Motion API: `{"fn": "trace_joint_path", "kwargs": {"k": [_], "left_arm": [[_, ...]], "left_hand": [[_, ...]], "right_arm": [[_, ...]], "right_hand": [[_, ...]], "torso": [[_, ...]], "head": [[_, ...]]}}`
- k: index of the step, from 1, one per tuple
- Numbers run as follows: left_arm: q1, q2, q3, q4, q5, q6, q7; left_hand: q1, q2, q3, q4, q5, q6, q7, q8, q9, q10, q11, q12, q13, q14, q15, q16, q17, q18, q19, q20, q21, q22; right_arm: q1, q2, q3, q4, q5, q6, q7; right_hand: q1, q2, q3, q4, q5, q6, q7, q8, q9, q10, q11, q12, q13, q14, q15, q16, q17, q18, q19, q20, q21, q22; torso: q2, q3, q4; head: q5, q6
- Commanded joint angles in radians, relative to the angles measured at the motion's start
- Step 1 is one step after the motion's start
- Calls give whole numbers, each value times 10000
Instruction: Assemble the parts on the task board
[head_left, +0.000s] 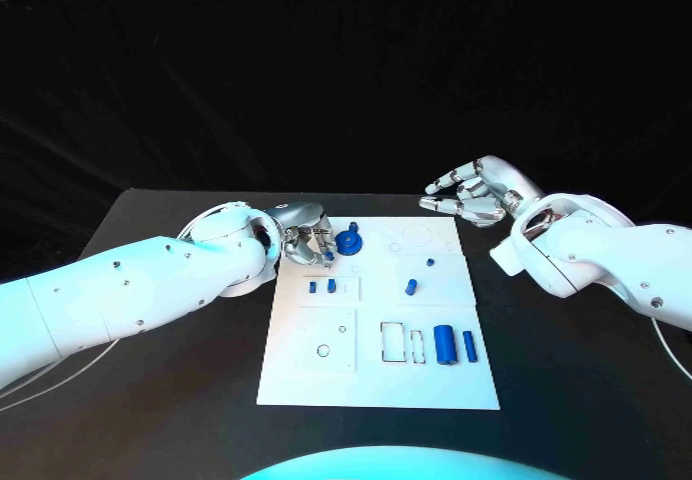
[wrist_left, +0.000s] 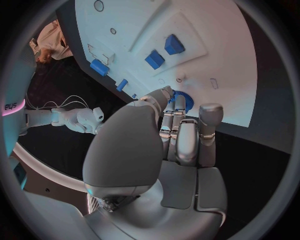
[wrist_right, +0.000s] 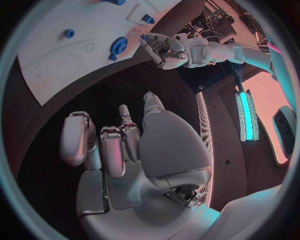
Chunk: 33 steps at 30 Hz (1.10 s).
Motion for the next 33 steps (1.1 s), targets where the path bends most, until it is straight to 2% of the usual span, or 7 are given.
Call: {"fn": "trace_joint_path", "kwargs": {"k": [1, 12, 27, 33], "left_arm": [[9, -17, 11, -72, 51, 273, -81], [5, -19, 10, -198, 19, 452, -76], [-7, 190, -15, -426, 1, 731, -3], [-14, 250, -29, -473, -146, 798, 27]], "left_hand": [[-112, 2, -12, 12, -16, 57, 3, -37, 15, 80, -5, -56, 16, 61, -32, 35, -12, -201, 90, -6, 61, 5], [-110, 3, -7, 4, -14, 64, -2, -38, 16, 87, -9, -60, 18, 60, -34, 34, -17, -199, 85, -8, 55, -6], [-115, 5, -1, -5, -13, 79, -6, -41, 20, 104, -13, -68, 23, 55, -39, 26, -39, -193, 69, -11, 35, -39], [-115, 11, 5, -9, -11, 83, -7, -43, 20, 108, -15, -72, 24, 54, -40, 26, -38, -192, 68, -13, 35, -40]], "right_arm": [[-14, 2, 0, 1, -33, 75, 66], [-26, 9, 0, 1, -33, 77, 68], [-30, -11, 0, 30, -33, 72, 77], [-30, -5, 0, 29, -33, 77, 78]], "right_hand": [[-67, 38, -53, -17, 39, -31, -45, 59, -14, -44, 1, -25, 993, 775, -88, -32, 1582, 109, -78, 8, -33, 181], [-67, 38, -53, -17, 39, -31, -45, 59, -14, -44, 1, -25, 993, 775, -88, -32, 1582, 109, -78, 8, -33, 181], [-73, 57, -56, -17, 70, -27, -47, 70, -13, -44, -2, -27, 991, 775, -90, -34, 1582, 110, -76, 7, -39, 181], [-73, 57, -56, -17, 70, -27, -47, 70, -13, -44, -2, -27, 991, 775, -90, -34, 1582, 110, -76, 7, -39, 181]], "torso": [[4, -5, -4], [3, 1, -20], [12, -1, -16], [13, -2, -33]], "head": [[11, 3], [50, -9], [27, -24], [25, -30]]}}
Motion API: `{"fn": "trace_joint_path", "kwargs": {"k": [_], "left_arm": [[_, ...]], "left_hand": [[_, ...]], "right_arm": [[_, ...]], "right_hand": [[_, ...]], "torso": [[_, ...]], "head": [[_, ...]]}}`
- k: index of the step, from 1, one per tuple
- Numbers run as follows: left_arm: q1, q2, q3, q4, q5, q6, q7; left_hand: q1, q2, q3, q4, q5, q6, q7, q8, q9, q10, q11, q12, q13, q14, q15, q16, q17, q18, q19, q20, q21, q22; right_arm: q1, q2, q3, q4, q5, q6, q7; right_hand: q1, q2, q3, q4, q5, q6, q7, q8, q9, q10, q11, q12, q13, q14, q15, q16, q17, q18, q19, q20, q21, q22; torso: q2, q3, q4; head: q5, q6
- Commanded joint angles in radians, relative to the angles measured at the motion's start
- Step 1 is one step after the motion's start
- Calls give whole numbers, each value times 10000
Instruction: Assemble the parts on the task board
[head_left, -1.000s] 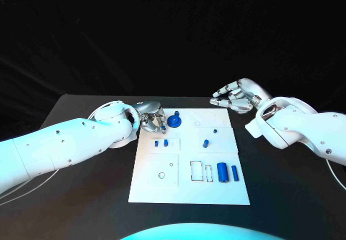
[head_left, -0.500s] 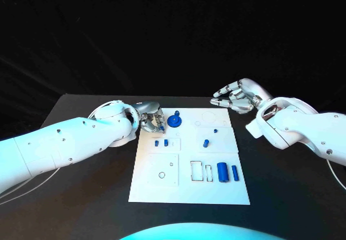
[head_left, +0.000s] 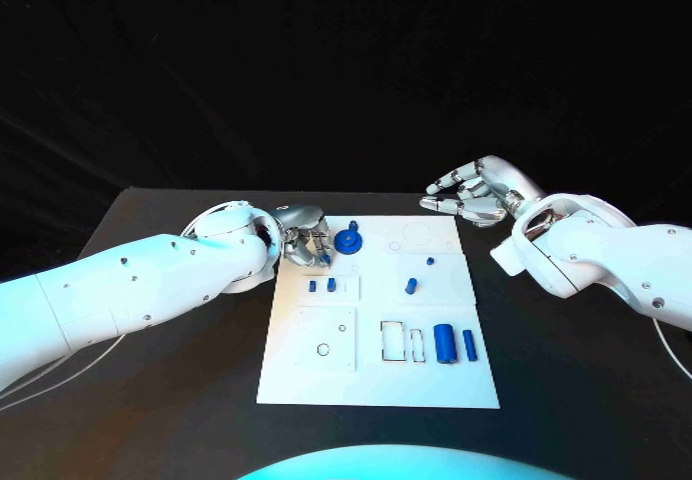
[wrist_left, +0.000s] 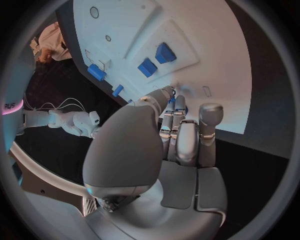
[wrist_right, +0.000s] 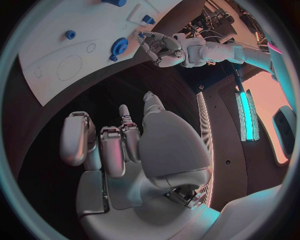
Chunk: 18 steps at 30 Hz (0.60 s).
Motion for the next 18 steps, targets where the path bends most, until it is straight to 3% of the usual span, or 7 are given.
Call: {"fn": "trace_joint_path", "kwargs": {"k": [1, 18], "left_arm": [[0, 40, 0, -9, -134, 267, 69], [0, 59, -10, -14, -246, 557, -35]], "left_hand": [[-115, 11, 5, -8, -11, 85, -7, -43, 17, 73, 20, -31, 9, 55, -40, 26, -9, -195, 68, -13, 35, -4], [-109, 31, 26, -41, -11, 122, -16, -47, 25, 121, 7, -42, 23, 36, -49, 7, -56, -190, 47, -22, 14, -35]], "right_arm": [[-7, 6, 0, 12, -37, 77, 78], [-9, 17, 0, 6, -37, 80, 77]], "right_hand": [[-73, 57, -56, -17, 34, -27, -47, 32, -14, -44, -2, -27, 991, 775, -90, -34, 1583, 109, -76, 7, -39, 176], [-73, 57, -56, -17, 34, -27, -47, 32, -14, -44, -2, -27, 991, 775, -90, -34, 1583, 109, -76, 7, -39, 176]], "torso": [[1, 2, -5], [-6, 1, 5]], "head": [[-2, -8], [10, -60]]}}
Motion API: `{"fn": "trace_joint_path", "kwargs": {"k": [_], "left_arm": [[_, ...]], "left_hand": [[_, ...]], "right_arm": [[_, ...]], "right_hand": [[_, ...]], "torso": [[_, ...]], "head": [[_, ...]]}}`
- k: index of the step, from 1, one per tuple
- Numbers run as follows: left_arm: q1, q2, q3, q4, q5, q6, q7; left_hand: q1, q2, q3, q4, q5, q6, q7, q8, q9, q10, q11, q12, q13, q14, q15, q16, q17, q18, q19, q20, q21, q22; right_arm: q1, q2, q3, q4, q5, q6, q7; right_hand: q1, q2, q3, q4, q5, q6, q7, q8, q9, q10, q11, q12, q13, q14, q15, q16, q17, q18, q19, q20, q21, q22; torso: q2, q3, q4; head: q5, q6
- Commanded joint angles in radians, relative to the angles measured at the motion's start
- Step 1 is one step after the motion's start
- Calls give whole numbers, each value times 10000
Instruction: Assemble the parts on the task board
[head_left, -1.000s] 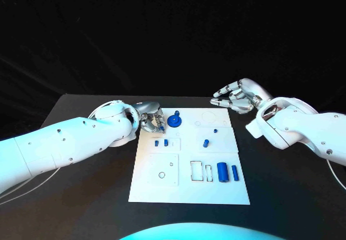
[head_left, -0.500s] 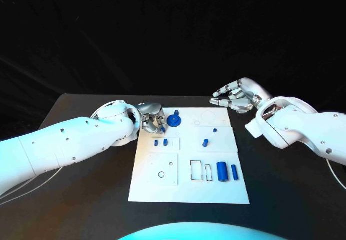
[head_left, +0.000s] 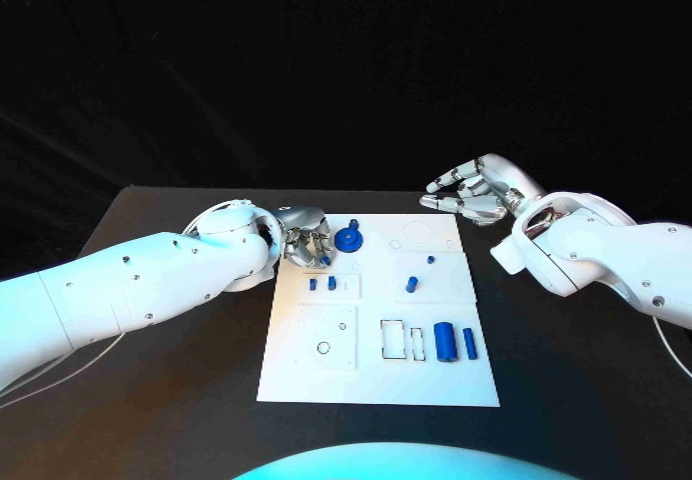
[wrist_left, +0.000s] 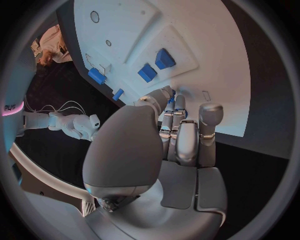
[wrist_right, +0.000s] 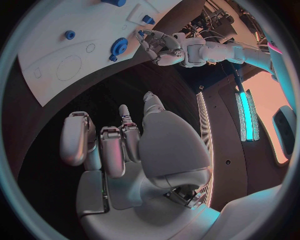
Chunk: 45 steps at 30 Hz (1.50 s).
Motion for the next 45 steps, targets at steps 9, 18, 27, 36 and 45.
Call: {"fn": "trace_joint_path", "kwargs": {"k": [9, 18, 27, 36, 45], "left_arm": [[0, 28, -5, 14, -100, 248, -4], [1, 33, -10, 3, -8, 154, -40], [1, 25, -13, -9, 10, 113, -81], [1, -51, -12, 35, 12, 110, -135], [4, -496, 3, 429, 405, -377, 129]], "left_hand": [[-123, 24, 23, -47, -14, 87, 24, -55, 15, 92, -27, -51, 18, 34, -52, 6, -14, -188, 37, -25, 3, -24], [-259, -83, 104, -104, -6, -590, 166, -582, -144, -50, 85, -316, 12, -3, 33, -12, -100, -185, -17, 21, -44, -86], [-327, -140, 120, -105, -9, -724, 204, -696, -157, -128, 128, -417, 7, -57, 70, -62, -245, -158, -100, 41, -131, -220], [-338, -153, 129, -110, -8, -757, 216, -719, -158, -142, 139, -442, 9, -77, 79, -81, -295, -151, -121, 45, -153, -251], [-478, -310, 112, -114, -9, -991, 266, -761, -159, -587, 260, -721, -49, -186, 178, -191, -589, -105, -266, 88, -320, -495]], "right_arm": [[-7, 15, 0, 7, -37, 77, 74], [-7, 11, 0, 18, -45, 81, 46], [-8, 1, 0, 18, -63, 70, 21], [-8, -6, 0, -27, -107, 174, -69], [-28, 20, -1, -275, -1732, 1322, -674]], "right_hand": [[-73, 57, -56, -17, 34, -27, -47, 32, -14, -44, -2, -27, 991, 775, -90, -34, 1579, 109, -76, 7, -39, 178], [-84, 60, -67, -16, 48, -29, -48, 38, -15, -62, -3, -46, 969, 770, -92, -48, 1555, 115, -87, 5, -66, 162], [-85, 60, -68, -17, 49, -30, -48, 39, -15, -72, -3, -55, 959, 763, -92, -61, 1528, 120, -99, 5, -89, 145], [-8, 115, -112, -91, 37, -87, -68, 87, -35, -1569, -35, -1813, -849, 533, -129, -572, 710, 310, -561, -21, -1053, -506], [1446, 204, 681, -510, -682, 240, -69, 93, -109, -4136, -29, -9115, -7269, 373, -174, -1412, -375, 444, -745, -104, -2035, -1117]], "torso": [[-4, 2, 0], [-7, 6, -7], [-4, 3, -7], [-9, -3, -3], [-8, -1, 10]], "head": [[13, 3], [17, -3], [11, -6], [-3, 10], [-48, 36]]}}
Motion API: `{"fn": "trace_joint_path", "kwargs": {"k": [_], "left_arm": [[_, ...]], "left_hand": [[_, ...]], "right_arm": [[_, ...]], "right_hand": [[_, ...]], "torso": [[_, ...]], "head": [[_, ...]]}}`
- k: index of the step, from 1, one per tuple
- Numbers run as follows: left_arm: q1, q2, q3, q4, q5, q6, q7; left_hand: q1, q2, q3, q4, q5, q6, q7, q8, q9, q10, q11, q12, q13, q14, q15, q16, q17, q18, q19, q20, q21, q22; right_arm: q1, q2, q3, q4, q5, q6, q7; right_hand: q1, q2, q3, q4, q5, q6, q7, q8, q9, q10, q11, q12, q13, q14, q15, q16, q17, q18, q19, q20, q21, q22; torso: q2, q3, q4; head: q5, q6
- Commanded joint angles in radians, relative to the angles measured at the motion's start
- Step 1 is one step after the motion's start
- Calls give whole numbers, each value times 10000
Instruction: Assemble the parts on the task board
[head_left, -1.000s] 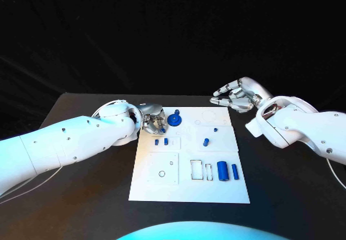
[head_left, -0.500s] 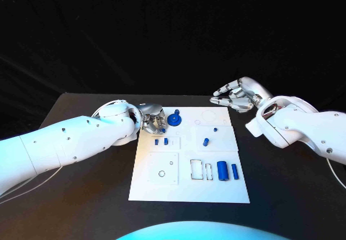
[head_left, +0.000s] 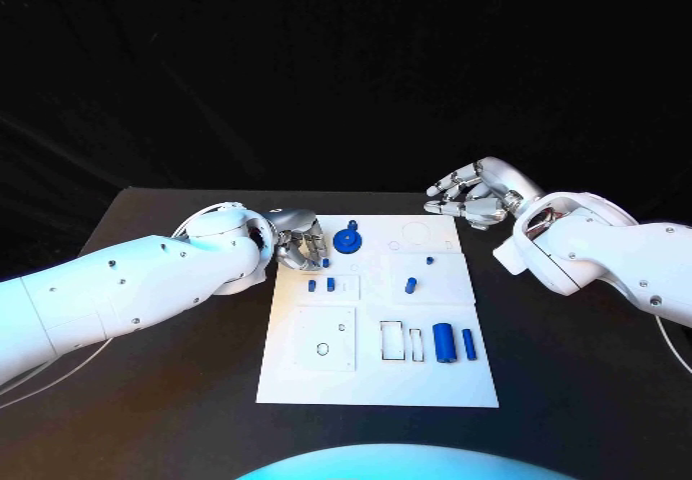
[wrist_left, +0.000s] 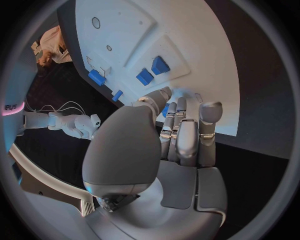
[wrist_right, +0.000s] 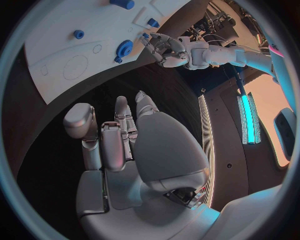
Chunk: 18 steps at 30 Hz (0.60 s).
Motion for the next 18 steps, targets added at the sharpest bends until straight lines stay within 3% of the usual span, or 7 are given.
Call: {"fn": "trace_joint_path", "kwargs": {"k": [1, 5, 8, 10, 12, 15, 18], "left_arm": [[7, -177, 21, 202, 460, -517, 291], [13, -428, 51, 436, 1054, -1196, 729], [17, -627, 72, 629, 1726, -1763, 1139], [20, -782, 84, 771, 2480, -2201, 1497], [22, -934, 91, 905, 3356, -2627, 1844], [22, -1134, 93, 1094, 4721, -3217, 2259], [21, -1357, 92, 1349, 6403, -3810, 2739]], "left_hand": [[-120, -32, 14, -22, -11, -110, 19, -62, -13, -226, 29, -82, -32, -103, 88, -117, -192, -93, -158, 24, -155, -195], [-132, -22, 0, -43, -11, -92, 87, -29, 3, -545, 118, -94, -66, -322, 153, -396, -804, 18, -477, 64, -548, -777], [-133, 29, 4, -50, -9, 23, 135, 15, 20, -624, 153, -70, -59, -499, 180, -628, -1250, 98, -723, 92, -862, -1221], [-131, 71, -10, -69, -11, 165, 166, 46, 27, -708, 180, -32, -42, -1439, 213, -1826, -3354, 297, -1421, 128, -1708, -2344], [-147, 143, 24, -54, -9, 259, 193, 58, 26, -537, 180, 84, -2, -1952, 193, -2656, -4612, 312, -1548, 129, -1922, -2515], [-197, 185, 62, -24, -9, 281, 204, 25, 15, -342, 132, 204, 28, -2217, 164, -3420, -5455, 316, -1634, 93, -2203, -2699], [-201, 208, 85, -46, -15, 332, 184, 33, 21, -241, 112, 287, 40, -2236, 134, -3815, -5660, 315, -1667, 67, -2447, -2866]], "right_arm": [[-35, 18, -1, -73, -1670, 1125, -538], [-76, 28, -1, -90, -3173, 1648, -859], [-122, 35, -1, -48, -4403, 1972, -1119], [-161, 44, -1, -3, -5305, 2176, -1329], [-210, 64, -2, 40, -6085, 2348, -1534], [-275, 110, -8, 74, -6915, 2500, -1831], [-369, 168, -16, 112, -7714, 2567, -2237]], "right_hand": [[426, -81, 334, -90, -270, 235, 2, -20, -35, 221, 137, -1358, -1218, 411, -6, 47, 111, 110, 226, 11, 109, 129], [902, -215, 949, -226, -563, 605, -32, -97, -102, 843, 166, -2721, -2634, 517, 56, 262, 404, 24, 502, 17, 529, 480], [1016, -397, 1190, -306, -501, 809, -83, -120, -123, 1005, 57, -3137, -3077, 527, 1, 324, 493, -29, 610, 28, 778, 690], [997, -540, 1401, -304, -522, 939, -113, -173, -154, 1174, 59, -3480, -3455, 534, -26, 352, 518, -66, 663, 45, 895, 806], [947, -586, 1522, -273, -531, 1047, -136, -180, -160, 1252, 52, -3646, -3641, 540, -1, 375, 546, -76, 707, 29, 995, 894], [860, -709, 1628, -232, -526, 1070, -137, -243, -189, 1351, 62, -3811, -3834, 544, -1, 390, 557, -89, 735, 29, 1057, 959], [682, -833, 1703, -116, -421, 1030, -105, -332, -229, 1375, 100, -3966, -4002, 552, 29, 418, 588, -105, 765, 49, 1117, 1022]], "torso": [[-1, 4, 13], [-10, 5, 13], [-4, -3, -2], [-7, -5, -10], [-8, -2, -7], [-13, 2, -11], [2, 5, 21]], "head": [[-20, 10], [-108, 40], [-212, 79], [-286, 98], [-367, 119], [-446, 153], [-547, 188]]}}
